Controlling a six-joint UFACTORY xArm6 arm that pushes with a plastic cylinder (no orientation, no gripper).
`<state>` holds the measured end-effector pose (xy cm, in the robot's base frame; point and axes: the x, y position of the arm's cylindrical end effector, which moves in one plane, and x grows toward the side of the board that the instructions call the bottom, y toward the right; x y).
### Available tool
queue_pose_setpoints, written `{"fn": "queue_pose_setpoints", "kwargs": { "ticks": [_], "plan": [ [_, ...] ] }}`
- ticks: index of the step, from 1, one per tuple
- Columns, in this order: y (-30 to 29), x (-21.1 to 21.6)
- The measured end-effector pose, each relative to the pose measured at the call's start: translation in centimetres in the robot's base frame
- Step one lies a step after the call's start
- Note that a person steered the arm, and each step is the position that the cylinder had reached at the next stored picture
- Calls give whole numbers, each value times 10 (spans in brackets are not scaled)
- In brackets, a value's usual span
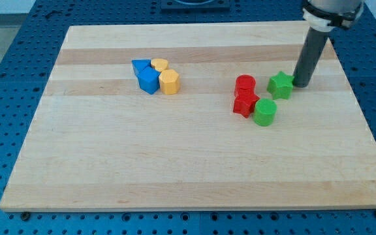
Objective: Push the green circle below to the green star
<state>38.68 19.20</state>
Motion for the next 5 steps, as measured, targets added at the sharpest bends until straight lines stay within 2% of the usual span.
{"fn": "queue_pose_setpoints", "kwargs": {
  "ticks": [3,4,5],
  "plan": [
    [-33,6],
    [-27,6],
    [28,20]
  ]
}}
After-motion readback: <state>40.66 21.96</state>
